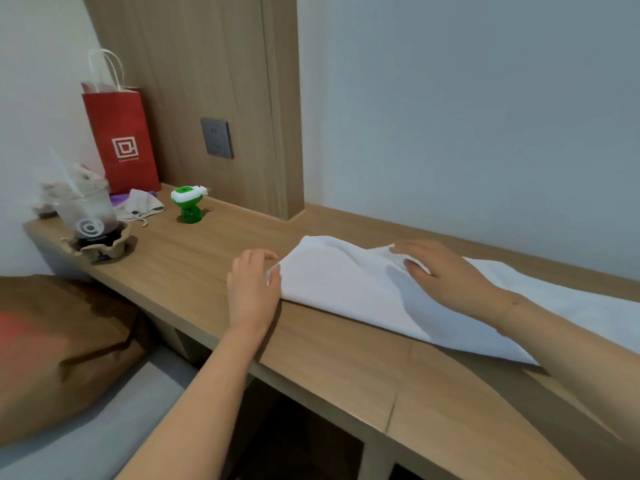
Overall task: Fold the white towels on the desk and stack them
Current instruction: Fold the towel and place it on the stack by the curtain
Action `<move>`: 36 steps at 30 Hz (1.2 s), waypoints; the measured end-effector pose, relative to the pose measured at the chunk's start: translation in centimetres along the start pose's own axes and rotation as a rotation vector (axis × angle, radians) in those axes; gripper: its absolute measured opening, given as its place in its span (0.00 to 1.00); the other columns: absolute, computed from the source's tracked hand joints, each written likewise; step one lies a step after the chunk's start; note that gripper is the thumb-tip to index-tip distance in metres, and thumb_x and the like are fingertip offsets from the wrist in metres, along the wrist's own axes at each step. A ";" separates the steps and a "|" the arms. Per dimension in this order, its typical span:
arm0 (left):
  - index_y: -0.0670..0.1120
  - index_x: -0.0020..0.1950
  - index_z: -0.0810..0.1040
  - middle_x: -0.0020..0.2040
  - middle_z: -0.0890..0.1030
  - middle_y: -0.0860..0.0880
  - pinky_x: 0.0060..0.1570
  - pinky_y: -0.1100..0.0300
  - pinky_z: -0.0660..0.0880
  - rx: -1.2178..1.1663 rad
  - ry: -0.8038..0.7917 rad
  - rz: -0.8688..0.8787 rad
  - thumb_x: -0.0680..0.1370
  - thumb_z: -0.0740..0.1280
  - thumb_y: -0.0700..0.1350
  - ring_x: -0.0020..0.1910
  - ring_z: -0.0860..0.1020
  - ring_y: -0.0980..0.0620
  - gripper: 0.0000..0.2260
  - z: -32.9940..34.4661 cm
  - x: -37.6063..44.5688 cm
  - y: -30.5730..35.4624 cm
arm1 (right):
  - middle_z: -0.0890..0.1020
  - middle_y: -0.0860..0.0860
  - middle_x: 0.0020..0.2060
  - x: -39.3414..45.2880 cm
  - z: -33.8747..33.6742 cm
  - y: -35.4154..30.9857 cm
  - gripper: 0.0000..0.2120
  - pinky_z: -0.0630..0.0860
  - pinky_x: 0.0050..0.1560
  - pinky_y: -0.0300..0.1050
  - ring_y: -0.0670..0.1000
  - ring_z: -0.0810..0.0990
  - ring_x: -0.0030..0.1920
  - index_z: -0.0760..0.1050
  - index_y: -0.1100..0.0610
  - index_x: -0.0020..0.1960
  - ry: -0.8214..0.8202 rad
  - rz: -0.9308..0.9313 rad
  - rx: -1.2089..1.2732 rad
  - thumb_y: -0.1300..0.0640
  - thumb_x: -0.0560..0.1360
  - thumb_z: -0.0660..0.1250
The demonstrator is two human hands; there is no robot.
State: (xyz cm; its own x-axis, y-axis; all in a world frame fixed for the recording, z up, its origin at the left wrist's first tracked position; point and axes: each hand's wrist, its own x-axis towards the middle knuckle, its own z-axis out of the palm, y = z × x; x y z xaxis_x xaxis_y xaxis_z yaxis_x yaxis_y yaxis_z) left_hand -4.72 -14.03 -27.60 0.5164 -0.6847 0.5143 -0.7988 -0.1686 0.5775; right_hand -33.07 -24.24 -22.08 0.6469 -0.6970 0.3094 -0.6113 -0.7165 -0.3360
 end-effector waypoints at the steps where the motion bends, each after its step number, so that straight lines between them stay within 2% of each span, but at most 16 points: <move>1: 0.45 0.58 0.77 0.57 0.77 0.49 0.59 0.53 0.69 -0.061 0.002 -0.019 0.79 0.66 0.42 0.58 0.72 0.49 0.09 0.3 -0.6 1.0 | 0.73 0.45 0.68 -2.0 -0.9 1.0 0.17 0.60 0.67 0.36 0.46 0.67 0.69 0.73 0.52 0.68 -0.010 0.054 0.073 0.60 0.82 0.55; 3: 0.46 0.57 0.78 0.57 0.78 0.50 0.61 0.51 0.70 -0.159 -0.059 -0.016 0.79 0.65 0.41 0.59 0.73 0.49 0.08 1.6 -1.9 3.7 | 0.72 0.44 0.68 -5.6 -2.2 2.8 0.18 0.60 0.70 0.37 0.45 0.67 0.70 0.73 0.51 0.67 -0.008 0.142 0.201 0.64 0.82 0.53; 5: 0.48 0.56 0.78 0.58 0.78 0.51 0.61 0.52 0.69 -0.171 -0.195 0.055 0.78 0.67 0.43 0.60 0.74 0.50 0.07 3.6 -3.1 6.9 | 0.70 0.44 0.70 -8.8 -3.1 4.3 0.18 0.58 0.72 0.37 0.45 0.65 0.72 0.72 0.52 0.68 0.007 0.190 0.215 0.64 0.82 0.54; 8: 0.47 0.58 0.78 0.61 0.78 0.51 0.59 0.55 0.69 -0.149 -0.348 0.094 0.79 0.66 0.50 0.61 0.74 0.50 0.11 6.7 -4.1 11.5 | 0.66 0.41 0.71 -12.3 -3.9 6.7 0.18 0.54 0.71 0.35 0.43 0.61 0.74 0.70 0.51 0.71 0.045 0.246 0.122 0.57 0.83 0.56; 10: 0.46 0.61 0.77 0.63 0.76 0.49 0.58 0.56 0.67 -0.064 -0.394 0.084 0.81 0.61 0.54 0.62 0.73 0.49 0.15 8.3 -4.6 13.1 | 0.65 0.44 0.73 -14.1 -4.5 8.3 0.19 0.54 0.71 0.36 0.45 0.60 0.74 0.68 0.51 0.72 0.129 0.340 0.061 0.53 0.83 0.56; 12: 0.45 0.70 0.69 0.72 0.69 0.45 0.68 0.52 0.62 0.148 -0.457 0.097 0.83 0.54 0.58 0.71 0.67 0.47 0.22 9.6 -5.4 13.5 | 0.63 0.49 0.75 -15.6 -4.9 9.8 0.21 0.51 0.71 0.36 0.49 0.59 0.75 0.65 0.54 0.74 0.199 0.439 0.015 0.53 0.83 0.55; 13: 0.46 0.76 0.62 0.77 0.62 0.44 0.73 0.49 0.55 0.251 -0.485 0.099 0.83 0.51 0.59 0.76 0.60 0.47 0.26 9.9 -5.8 13.3 | 0.62 0.51 0.76 -16.4 -4.8 10.7 0.22 0.48 0.71 0.35 0.50 0.57 0.76 0.63 0.56 0.75 0.207 0.468 -0.009 0.53 0.83 0.55; 15: 0.46 0.80 0.52 0.80 0.52 0.45 0.76 0.46 0.46 0.356 -0.513 0.106 0.83 0.48 0.62 0.79 0.51 0.49 0.30 10.2 -6.1 12.8 | 0.57 0.52 0.78 -17.9 -4.6 12.3 0.24 0.45 0.73 0.37 0.51 0.53 0.77 0.57 0.56 0.78 0.171 0.555 -0.020 0.52 0.83 0.53; 17: 0.44 0.81 0.48 0.81 0.49 0.45 0.76 0.45 0.46 0.392 -0.552 0.125 0.82 0.45 0.63 0.79 0.48 0.48 0.33 10.0 -5.8 12.3 | 0.52 0.52 0.79 -19.1 -4.4 14.0 0.26 0.45 0.77 0.48 0.50 0.48 0.78 0.50 0.55 0.79 0.042 0.659 -0.068 0.49 0.84 0.48; 19: 0.43 0.80 0.47 0.81 0.48 0.45 0.76 0.45 0.46 0.419 -0.581 0.123 0.82 0.45 0.64 0.79 0.48 0.48 0.34 9.3 -5.4 11.6 | 0.48 0.52 0.79 -19.5 -4.5 15.1 0.26 0.45 0.77 0.53 0.52 0.46 0.78 0.46 0.54 0.79 -0.086 0.679 -0.195 0.48 0.84 0.45; 24: 0.43 0.80 0.47 0.81 0.48 0.46 0.77 0.46 0.47 0.466 -0.607 0.081 0.82 0.44 0.63 0.79 0.48 0.48 0.34 6.7 -4.9 8.8 | 0.45 0.51 0.79 -20.2 -5.1 15.2 0.30 0.42 0.76 0.53 0.53 0.44 0.78 0.40 0.49 0.79 -0.128 0.710 -0.275 0.40 0.82 0.43; 29: 0.42 0.80 0.46 0.81 0.48 0.44 0.77 0.46 0.47 0.477 -0.633 0.049 0.82 0.43 0.62 0.80 0.48 0.46 0.33 4.4 -5.8 8.6 | 0.45 0.51 0.79 -21.1 -5.0 14.3 0.30 0.43 0.77 0.53 0.53 0.44 0.78 0.41 0.49 0.79 -0.139 0.716 -0.324 0.40 0.81 0.42; 31: 0.41 0.80 0.47 0.81 0.49 0.43 0.76 0.46 0.50 0.510 -0.666 0.035 0.82 0.44 0.62 0.79 0.50 0.45 0.33 3.5 -6.6 9.1 | 0.46 0.51 0.79 -22.1 -4.8 13.6 0.30 0.45 0.77 0.53 0.54 0.45 0.78 0.42 0.49 0.79 -0.139 0.717 -0.335 0.40 0.81 0.42; 33: 0.42 0.78 0.56 0.79 0.58 0.42 0.72 0.46 0.59 0.598 -0.707 -0.002 0.83 0.46 0.61 0.76 0.59 0.43 0.31 2.4 -6.9 9.9 | 0.49 0.52 0.79 -23.2 -4.8 12.8 0.30 0.49 0.76 0.52 0.54 0.49 0.78 0.46 0.50 0.79 -0.129 0.706 -0.357 0.39 0.81 0.43; 34: 0.43 0.75 0.63 0.75 0.66 0.43 0.68 0.48 0.64 0.627 -0.705 -0.021 0.83 0.48 0.60 0.72 0.66 0.43 0.28 1.8 -6.6 10.6 | 0.53 0.52 0.78 -23.4 -5.2 12.6 0.30 0.53 0.75 0.52 0.55 0.53 0.77 0.50 0.50 0.79 -0.122 0.698 -0.368 0.39 0.81 0.45; 36: 0.46 0.62 0.76 0.62 0.78 0.46 0.59 0.51 0.68 0.592 -0.607 -0.013 0.83 0.52 0.55 0.60 0.75 0.44 0.19 0.9 -5.7 12.4 | 0.65 0.54 0.73 -22.5 -6.5 12.6 0.27 0.65 0.67 0.51 0.57 0.65 0.71 0.62 0.52 0.74 -0.106 0.683 -0.349 0.40 0.80 0.53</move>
State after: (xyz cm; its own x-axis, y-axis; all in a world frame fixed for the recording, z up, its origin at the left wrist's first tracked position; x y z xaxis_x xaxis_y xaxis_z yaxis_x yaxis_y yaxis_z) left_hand -17.87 -12.87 -23.94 0.4064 -0.9135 -0.0176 -0.9112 -0.4066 0.0664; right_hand -58.30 -17.79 -27.54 0.1043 -0.9937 0.0416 -0.9873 -0.1085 -0.1164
